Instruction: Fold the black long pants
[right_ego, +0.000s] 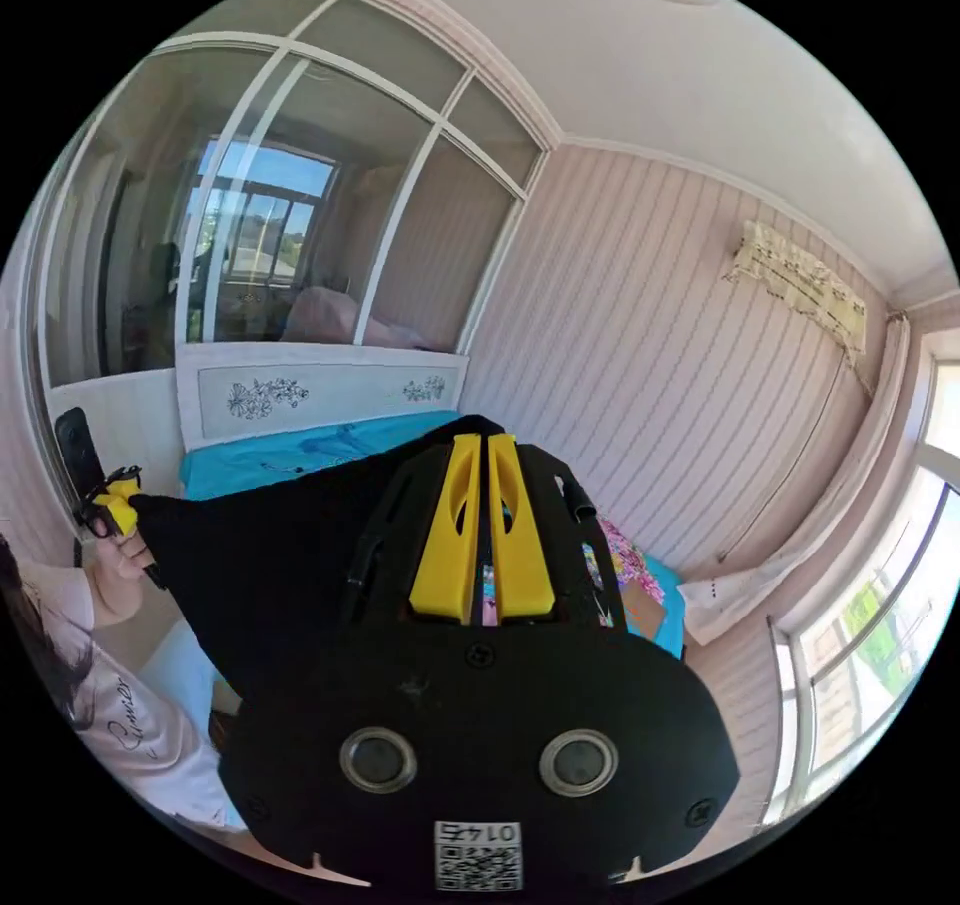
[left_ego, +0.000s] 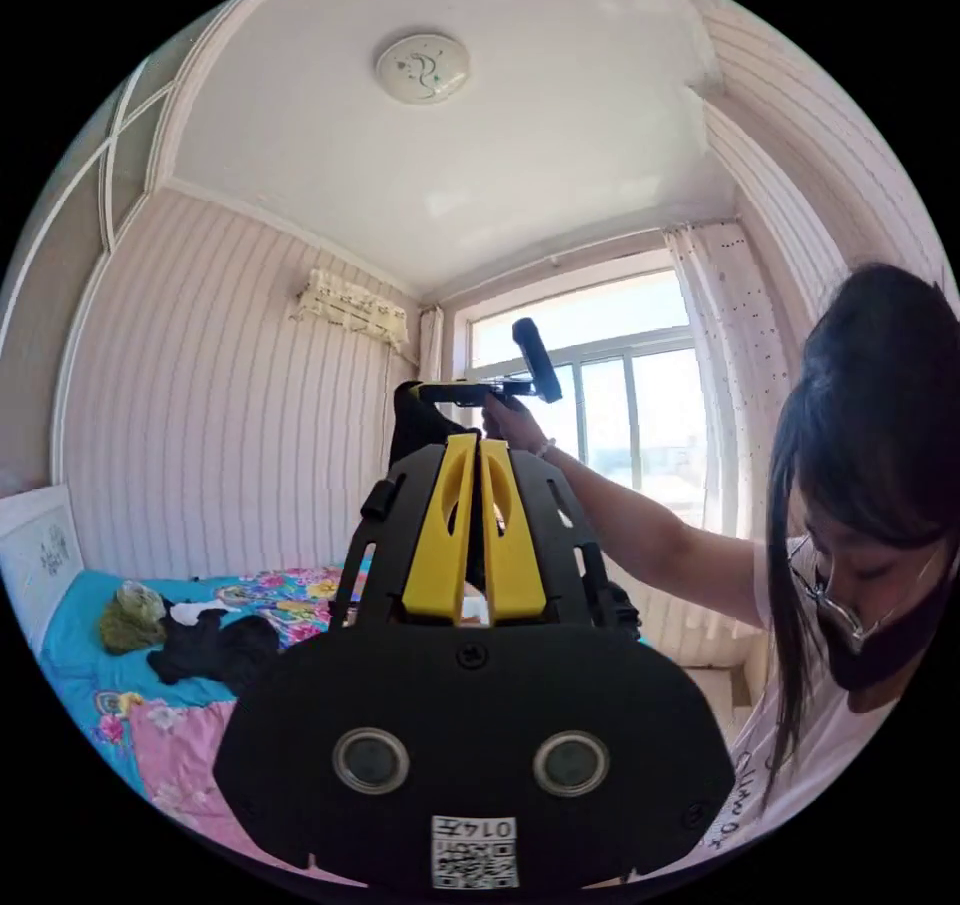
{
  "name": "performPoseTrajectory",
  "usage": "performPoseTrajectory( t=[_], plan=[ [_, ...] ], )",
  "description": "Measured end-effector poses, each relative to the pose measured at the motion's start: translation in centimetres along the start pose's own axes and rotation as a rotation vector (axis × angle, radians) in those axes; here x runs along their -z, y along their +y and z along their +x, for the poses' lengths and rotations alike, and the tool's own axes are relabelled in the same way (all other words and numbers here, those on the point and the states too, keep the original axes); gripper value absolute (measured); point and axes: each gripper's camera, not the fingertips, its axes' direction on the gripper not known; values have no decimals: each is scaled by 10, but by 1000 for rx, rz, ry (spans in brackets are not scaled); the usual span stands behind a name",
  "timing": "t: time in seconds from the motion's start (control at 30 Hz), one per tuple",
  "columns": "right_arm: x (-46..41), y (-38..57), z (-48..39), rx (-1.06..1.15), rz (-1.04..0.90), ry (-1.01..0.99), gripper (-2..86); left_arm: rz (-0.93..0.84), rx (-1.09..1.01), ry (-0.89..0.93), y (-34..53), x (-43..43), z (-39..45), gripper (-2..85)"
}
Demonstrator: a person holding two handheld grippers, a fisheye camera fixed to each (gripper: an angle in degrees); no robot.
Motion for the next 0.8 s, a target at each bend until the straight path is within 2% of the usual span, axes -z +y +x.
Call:
performPoseTrajectory(
  t=[0.13,0.2,0.23,0.3,0.43,0.5,0.57,0.7,0.8],
  plan=[
    [-126,-49,-83,92,-95,-174,2,-70,-34,-254,22,89,-28,-10],
    [-238,-38,-149,155,-256,-281,2,-203,48,-404,77,139,-60,-10],
    [-267,-31,-166,162,-297,-309,2,-240,73,-448,94,151,-69,-10],
    [-376,12,-232,166,-442,-435,3,-393,239,-585,174,199,-102,-10],
    [-513,97,-322,87,-630,-598,3,-489,564,-657,298,271,-136,-10],
    [-584,150,-375,76,-837,-669,3,-642,696,-711,363,300,-151,-10],
    [-621,174,-405,102,-942,-682,2,-734,797,-722,401,317,-163,-10],
    [-685,190,-439,162,-1123,-669,2,-717,1033,-606,441,361,-194,-10],
    [-718,191,-449,239,-1237,-719,4,-664,1108,-599,443,400,-206,-9]
  ],
)
